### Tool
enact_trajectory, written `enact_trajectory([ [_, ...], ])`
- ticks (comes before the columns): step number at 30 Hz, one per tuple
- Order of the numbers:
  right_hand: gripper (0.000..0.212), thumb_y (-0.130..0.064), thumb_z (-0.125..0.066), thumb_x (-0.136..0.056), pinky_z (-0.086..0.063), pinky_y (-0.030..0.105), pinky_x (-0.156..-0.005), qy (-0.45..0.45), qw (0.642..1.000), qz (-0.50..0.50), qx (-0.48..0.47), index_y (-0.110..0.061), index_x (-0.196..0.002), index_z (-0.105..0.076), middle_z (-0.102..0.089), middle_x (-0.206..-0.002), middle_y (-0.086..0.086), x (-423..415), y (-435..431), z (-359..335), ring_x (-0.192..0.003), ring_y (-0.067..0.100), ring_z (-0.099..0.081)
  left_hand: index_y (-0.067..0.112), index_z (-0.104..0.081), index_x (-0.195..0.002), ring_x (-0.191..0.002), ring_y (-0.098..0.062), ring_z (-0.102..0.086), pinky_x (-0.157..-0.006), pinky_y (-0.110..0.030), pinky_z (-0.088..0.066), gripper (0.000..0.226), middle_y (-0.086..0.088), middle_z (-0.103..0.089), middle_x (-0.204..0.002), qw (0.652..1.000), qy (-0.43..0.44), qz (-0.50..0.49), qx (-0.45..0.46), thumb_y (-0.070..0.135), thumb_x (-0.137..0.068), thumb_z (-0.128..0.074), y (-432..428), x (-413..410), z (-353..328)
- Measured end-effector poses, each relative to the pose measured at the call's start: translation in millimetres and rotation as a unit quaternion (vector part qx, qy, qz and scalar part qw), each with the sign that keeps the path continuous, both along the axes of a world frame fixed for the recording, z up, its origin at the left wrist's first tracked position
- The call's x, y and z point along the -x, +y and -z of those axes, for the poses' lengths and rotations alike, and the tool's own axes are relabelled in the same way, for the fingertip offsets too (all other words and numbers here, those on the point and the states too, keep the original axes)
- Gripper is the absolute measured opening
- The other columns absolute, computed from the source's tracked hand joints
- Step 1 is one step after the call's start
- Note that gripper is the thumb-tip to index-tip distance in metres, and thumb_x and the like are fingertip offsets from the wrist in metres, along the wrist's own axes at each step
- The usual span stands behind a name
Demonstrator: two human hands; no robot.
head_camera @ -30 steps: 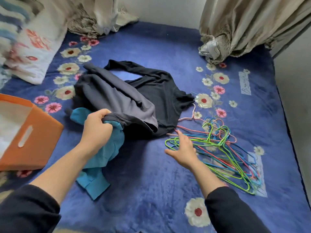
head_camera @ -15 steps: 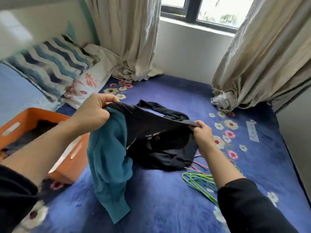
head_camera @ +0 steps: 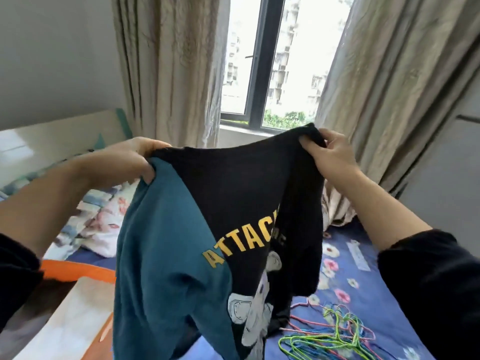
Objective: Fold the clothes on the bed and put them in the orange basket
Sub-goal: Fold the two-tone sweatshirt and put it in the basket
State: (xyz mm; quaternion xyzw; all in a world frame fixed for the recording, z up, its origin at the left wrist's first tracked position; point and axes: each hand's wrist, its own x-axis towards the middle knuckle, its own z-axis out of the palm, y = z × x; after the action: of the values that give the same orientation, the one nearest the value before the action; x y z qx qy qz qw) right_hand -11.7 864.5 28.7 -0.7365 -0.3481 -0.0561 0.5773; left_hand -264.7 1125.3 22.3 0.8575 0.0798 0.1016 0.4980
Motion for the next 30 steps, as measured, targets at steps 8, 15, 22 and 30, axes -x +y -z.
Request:
enact_trajectory([
  [8,0.009,-0.025,-0.071,-0.087,-0.057,0.033,-0.072,-0.058,0.996,-0.003,0.071,-0.017,-0.083,-0.071,-0.072,-0.075,-0.003,18.0,-39.8,-40.3,-0.072,0.015,-0.069,0.015,-0.074,-0.083,-0.068,-0.02,-0.066,-0.066,-0.038,-0.06,0.042,-0.003,-0.069,-0.073,0.956,0.157,-0.017,-0.248,0.056,-0.076,-0.068,-27.6,-26.3,-24.1],
  [15,0.028,-0.021,-0.079,-0.075,-0.057,0.041,-0.085,0.078,0.984,-0.047,0.156,-0.005,-0.096,-0.072,-0.073,-0.092,0.012,23.0,-98.1,-63.7,-0.089,0.029,-0.071,0.032,-0.075,-0.1,-0.093,-0.01,-0.069,-0.071,-0.026,-0.058,0.052,0.007,-0.074,-0.1,0.99,0.037,0.074,-0.117,0.067,-0.061,-0.071,-14.9,-40.8,-30.3],
  [22,0.056,-0.005,-0.063,-0.08,-0.051,0.042,-0.097,0.251,0.901,-0.231,0.267,-0.022,-0.132,-0.057,-0.063,-0.129,0.008,19.2,-134.0,-46.9,-0.117,0.029,-0.061,0.001,-0.07,-0.107,-0.102,-0.029,-0.068,-0.087,-0.03,-0.056,0.03,-0.017,-0.071,-0.109,0.979,0.061,0.192,0.022,0.013,-0.08,-0.075,-21.4,-65.9,-35.5],
  [30,0.045,0.002,-0.064,-0.074,-0.057,0.039,-0.08,0.261,0.906,-0.228,0.245,-0.007,-0.119,-0.064,-0.066,-0.117,0.021,8.5,-146.9,-39.0,-0.103,0.036,-0.066,0.027,-0.069,-0.076,-0.075,-0.012,-0.065,-0.074,-0.037,-0.051,0.04,0.006,-0.069,-0.072,0.929,0.029,0.062,-0.364,-0.01,-0.078,-0.056,-34.0,-88.5,-49.4],
])
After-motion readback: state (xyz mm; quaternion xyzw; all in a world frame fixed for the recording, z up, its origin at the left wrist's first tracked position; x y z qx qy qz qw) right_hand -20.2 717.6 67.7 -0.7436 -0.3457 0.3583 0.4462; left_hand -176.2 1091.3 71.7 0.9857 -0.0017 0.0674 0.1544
